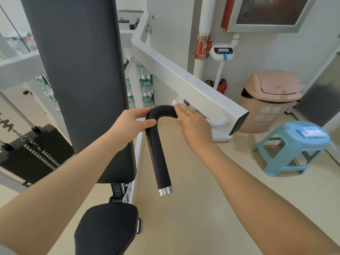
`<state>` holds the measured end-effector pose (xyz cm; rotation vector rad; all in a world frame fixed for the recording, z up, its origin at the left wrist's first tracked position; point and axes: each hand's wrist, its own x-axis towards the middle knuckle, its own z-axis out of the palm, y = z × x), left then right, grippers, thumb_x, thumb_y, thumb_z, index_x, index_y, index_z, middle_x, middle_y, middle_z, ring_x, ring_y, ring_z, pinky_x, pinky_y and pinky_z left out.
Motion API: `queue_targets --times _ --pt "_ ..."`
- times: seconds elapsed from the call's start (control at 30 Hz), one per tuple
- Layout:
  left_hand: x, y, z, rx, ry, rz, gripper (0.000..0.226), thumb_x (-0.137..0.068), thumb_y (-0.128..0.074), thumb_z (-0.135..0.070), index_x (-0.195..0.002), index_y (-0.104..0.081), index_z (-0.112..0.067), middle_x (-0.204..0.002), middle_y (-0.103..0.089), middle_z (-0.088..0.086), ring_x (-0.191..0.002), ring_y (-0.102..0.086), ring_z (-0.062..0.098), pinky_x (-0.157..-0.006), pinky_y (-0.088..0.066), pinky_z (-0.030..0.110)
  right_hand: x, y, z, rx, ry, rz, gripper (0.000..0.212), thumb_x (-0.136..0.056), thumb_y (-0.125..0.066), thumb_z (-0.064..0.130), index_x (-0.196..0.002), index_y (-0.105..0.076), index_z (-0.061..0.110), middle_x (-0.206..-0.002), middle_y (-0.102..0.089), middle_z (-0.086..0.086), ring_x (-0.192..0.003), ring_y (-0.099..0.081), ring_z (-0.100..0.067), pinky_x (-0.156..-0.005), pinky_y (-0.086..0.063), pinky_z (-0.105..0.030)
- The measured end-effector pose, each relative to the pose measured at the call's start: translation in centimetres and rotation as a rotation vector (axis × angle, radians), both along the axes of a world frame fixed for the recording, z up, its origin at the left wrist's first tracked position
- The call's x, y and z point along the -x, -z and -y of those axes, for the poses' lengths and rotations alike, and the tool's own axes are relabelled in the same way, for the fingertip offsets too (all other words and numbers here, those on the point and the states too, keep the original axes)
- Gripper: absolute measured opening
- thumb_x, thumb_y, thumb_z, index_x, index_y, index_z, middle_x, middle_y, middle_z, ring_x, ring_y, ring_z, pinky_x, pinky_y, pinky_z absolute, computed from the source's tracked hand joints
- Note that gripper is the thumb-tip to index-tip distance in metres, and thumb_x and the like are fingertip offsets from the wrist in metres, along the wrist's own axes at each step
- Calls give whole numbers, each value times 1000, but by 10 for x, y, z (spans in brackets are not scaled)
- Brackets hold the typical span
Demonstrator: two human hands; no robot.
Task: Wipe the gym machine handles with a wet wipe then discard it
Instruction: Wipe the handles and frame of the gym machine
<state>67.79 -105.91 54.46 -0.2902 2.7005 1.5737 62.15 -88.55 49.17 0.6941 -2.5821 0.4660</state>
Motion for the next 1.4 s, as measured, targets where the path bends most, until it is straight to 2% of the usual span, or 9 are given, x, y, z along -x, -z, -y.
queue_targets --times 0.13,0.23,0.5,0.67,0.8,0.97,1.1,1.23,1.4 --pt "-1 3 -1 -3 0 -2 45 -87 -61 -17 -130 -53 -26 -121 -62 -7 -111 -57 16 -105 -40 44 0 -7 -20 -25 96 31 24 -97 -42 17 -117 -54 11 -112 -66 -9 -99 -61 -26 -96 -42 -36" --pt "2 5 2 -22 4 3 46 -86 -63 -18 -130 -53 -26 -120 -62 -7 -111 -57 16 -105 -41 44 -1 -8 -14 26 121 31 25 -99 -37 20 -113 -55 11 -107 -66 -8 -93 -59 -25 -82 -47 -35" --pt "2 13 24 -190 14 83 52 -88 -54 -6 -136 -39 -19 -124 -60 2 -105 -60 13 -97 -47 35 -2 -21 37 -86 -454 106 33 -98 -39 18 -127 -54 16 -135 -53 -3 -136 -33 -20 -112 -14 -29" --pt "-6 17 43 -133 -38 103 42 -91 -42 -1 -131 -48 -15 -121 -59 2 -106 -59 19 -96 -46 34 -3 -19 32 121 -401 199 40 -98 -36 17 -137 -43 16 -144 -42 -1 -140 -24 -13 -118 -8 -32" --pt "-8 19 51 -139 -5 86 37 -90 -42 0 -121 -54 -16 -114 -61 2 -103 -60 20 -96 -47 35 -33 -11 29 -123 -660 219 39 -97 -37 19 -134 -47 13 -144 -42 -2 -135 -7 3 -112 7 -12" --pt "-6 29 50 -165 64 91 38 -92 -38 0 -122 -55 -15 -114 -61 2 -93 -62 14 -87 -50 28 -46 -4 17 -128 -570 115 40 -93 -38 20 -126 -55 8 -132 -56 -5 -134 -37 -21 -113 -26 -38" --pt "-7 34 49 -174 128 90 30 -95 -42 -10 -120 -57 -17 -106 -67 -2 -91 -64 14 -88 -51 30 -77 11 10 -369 -729 1 34 -91 -42 18 -110 -67 6 -119 -65 -5 -126 -47 -23 -112 -23 -34" --pt "-2 31 50 -163 205 79 31 -95 -45 -7 -121 -57 -18 -108 -67 -2 -95 -65 15 -89 -51 31 -72 2 1 -46 -384 20 36 -91 -43 13 -123 -58 7 -129 -58 -7 -124 -49 -22 -105 -38 -39" --pt "-2 30 45 -197 278 40 38 -95 -48 -12 -132 -47 -24 -109 -65 -2 -93 -65 14 -87 -51 28 -127 41 -8 -197 -606 47 36 -97 -37 17 -126 -55 4 -134 -53 -7 -133 -38 -20 -111 -32 -39"
